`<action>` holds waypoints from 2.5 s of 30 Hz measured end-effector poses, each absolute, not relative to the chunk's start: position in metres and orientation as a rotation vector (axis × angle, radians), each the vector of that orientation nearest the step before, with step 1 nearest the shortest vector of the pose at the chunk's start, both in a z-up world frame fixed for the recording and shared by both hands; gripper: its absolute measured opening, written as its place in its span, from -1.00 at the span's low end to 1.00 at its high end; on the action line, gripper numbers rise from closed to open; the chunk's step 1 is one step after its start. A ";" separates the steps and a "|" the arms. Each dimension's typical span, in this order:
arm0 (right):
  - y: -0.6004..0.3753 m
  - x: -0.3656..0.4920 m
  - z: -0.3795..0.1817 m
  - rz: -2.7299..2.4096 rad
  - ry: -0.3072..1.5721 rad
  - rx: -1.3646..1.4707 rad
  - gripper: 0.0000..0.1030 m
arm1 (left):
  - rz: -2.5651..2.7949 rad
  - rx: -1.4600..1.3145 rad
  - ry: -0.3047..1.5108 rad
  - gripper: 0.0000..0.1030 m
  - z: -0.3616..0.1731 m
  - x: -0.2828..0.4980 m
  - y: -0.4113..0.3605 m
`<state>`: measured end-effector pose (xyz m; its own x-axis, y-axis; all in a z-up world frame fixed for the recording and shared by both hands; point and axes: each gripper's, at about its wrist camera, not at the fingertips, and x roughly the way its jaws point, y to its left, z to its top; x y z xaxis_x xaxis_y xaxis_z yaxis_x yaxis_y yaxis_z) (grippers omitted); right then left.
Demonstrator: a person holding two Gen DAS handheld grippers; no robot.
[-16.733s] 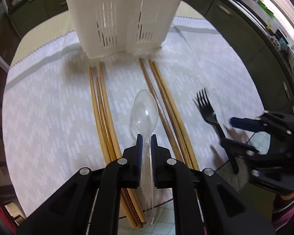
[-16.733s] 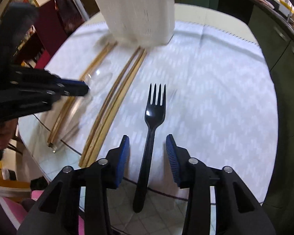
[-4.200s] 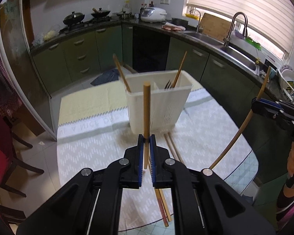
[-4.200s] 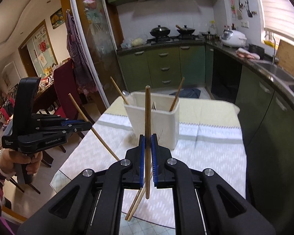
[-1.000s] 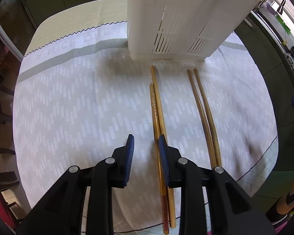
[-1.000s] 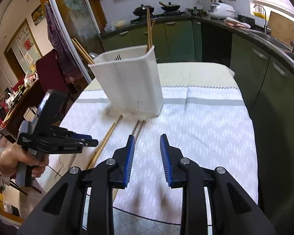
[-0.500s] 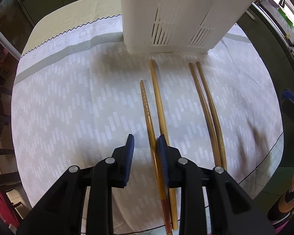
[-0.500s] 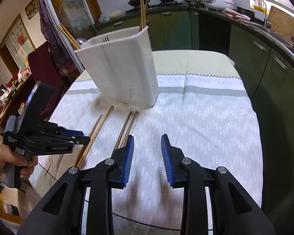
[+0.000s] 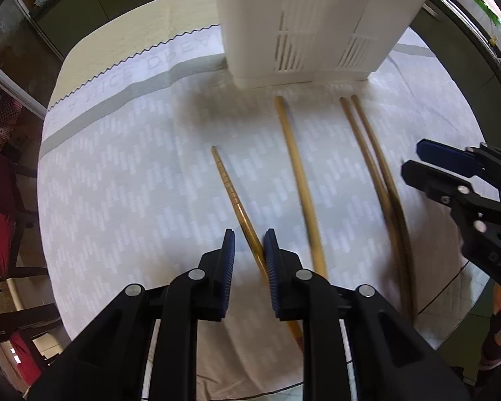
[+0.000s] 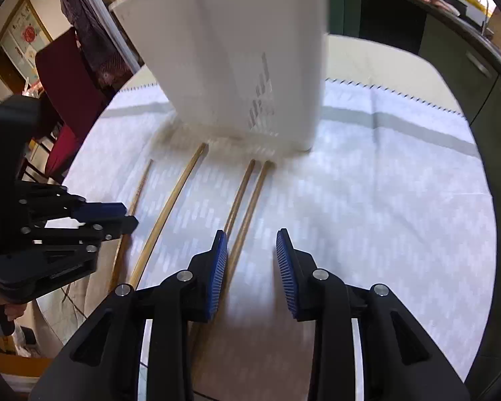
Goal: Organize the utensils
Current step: 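Lower both open tools toward the remaining wooden chopsticks, then close the left tool on a wooden chopstick while the right tool grasps another, then lift the chopstick upright over the holder with the left tool while the right tool does likewise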
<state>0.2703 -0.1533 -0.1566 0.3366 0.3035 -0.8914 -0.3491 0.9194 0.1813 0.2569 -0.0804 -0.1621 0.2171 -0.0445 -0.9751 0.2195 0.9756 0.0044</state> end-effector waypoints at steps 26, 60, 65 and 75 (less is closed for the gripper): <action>-0.120 0.291 -0.177 0.335 1.203 -0.171 -0.88 | -0.216 0.138 1.334 -0.81 -0.153 0.251 -0.080; -0.209 0.205 -0.050 0.446 0.871 0.061 -0.88 | -0.286 0.094 1.018 -0.88 -0.042 0.204 -0.048; -0.210 0.199 -0.043 0.458 0.845 0.064 -0.88 | -0.288 0.097 0.998 -0.88 -0.033 0.194 -0.049; -0.211 0.189 -0.027 0.481 0.791 0.061 -0.88 | -0.306 0.109 0.954 -0.88 -0.015 0.185 -0.053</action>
